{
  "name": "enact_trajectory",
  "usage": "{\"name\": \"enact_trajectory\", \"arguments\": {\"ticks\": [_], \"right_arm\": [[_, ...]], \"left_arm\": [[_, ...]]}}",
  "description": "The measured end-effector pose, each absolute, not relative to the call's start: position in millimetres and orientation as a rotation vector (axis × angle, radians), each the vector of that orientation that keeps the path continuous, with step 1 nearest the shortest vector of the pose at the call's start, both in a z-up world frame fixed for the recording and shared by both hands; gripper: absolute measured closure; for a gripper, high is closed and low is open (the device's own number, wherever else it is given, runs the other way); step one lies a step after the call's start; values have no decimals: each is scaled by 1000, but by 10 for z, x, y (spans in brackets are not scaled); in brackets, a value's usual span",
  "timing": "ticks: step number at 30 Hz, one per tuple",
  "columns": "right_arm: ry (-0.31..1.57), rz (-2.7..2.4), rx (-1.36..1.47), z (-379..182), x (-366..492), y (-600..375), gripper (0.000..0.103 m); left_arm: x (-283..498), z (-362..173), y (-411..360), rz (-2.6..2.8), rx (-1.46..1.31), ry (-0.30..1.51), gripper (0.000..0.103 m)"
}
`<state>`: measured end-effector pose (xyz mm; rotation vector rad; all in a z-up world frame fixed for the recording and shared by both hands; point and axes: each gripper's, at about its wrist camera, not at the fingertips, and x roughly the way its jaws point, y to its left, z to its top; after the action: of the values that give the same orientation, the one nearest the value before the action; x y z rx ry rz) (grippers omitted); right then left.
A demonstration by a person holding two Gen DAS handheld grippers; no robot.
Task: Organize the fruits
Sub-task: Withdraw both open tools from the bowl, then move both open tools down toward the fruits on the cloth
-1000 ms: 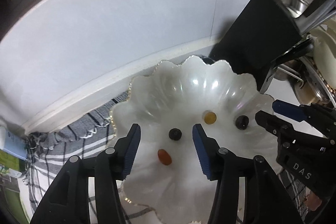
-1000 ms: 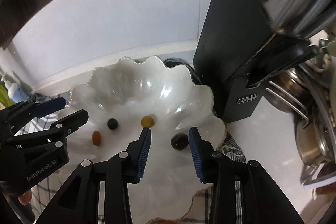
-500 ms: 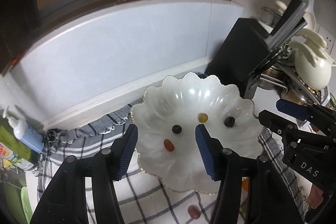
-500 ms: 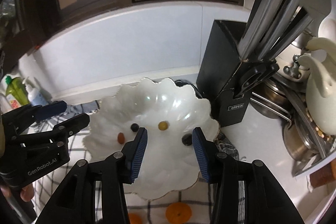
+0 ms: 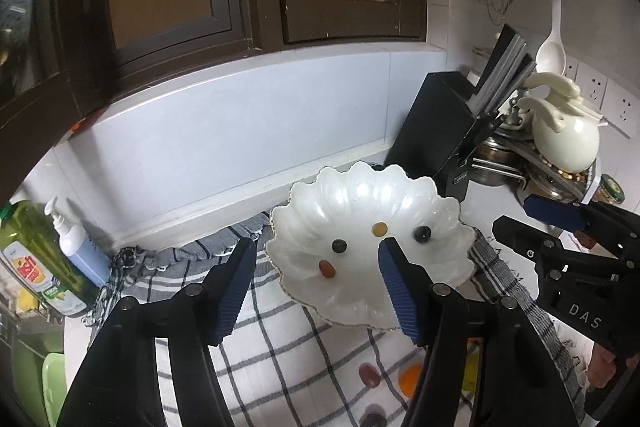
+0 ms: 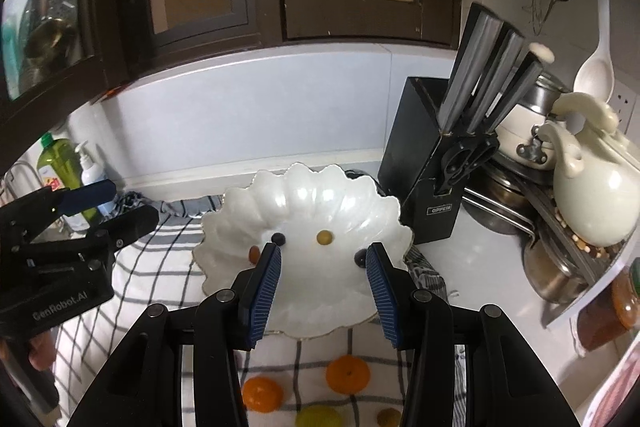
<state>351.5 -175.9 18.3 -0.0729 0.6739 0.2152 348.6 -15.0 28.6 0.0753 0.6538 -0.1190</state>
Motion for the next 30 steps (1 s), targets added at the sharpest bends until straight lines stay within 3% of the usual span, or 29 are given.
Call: {"name": "enact_trajectory", "arguments": {"ticks": [5,8,30], "right_arm": [[637,211,-78,231,3294,-1757,57],[623,219,-64,239,3182,-1766,50],[580,206,-119,-20,2525,-1770,50]], "left_arm": [[3267,351,-118,-135,63,621,40],[3152,362,-104,-142,60,608,39],[2516,75,-106,-157,106,574,38]]}}
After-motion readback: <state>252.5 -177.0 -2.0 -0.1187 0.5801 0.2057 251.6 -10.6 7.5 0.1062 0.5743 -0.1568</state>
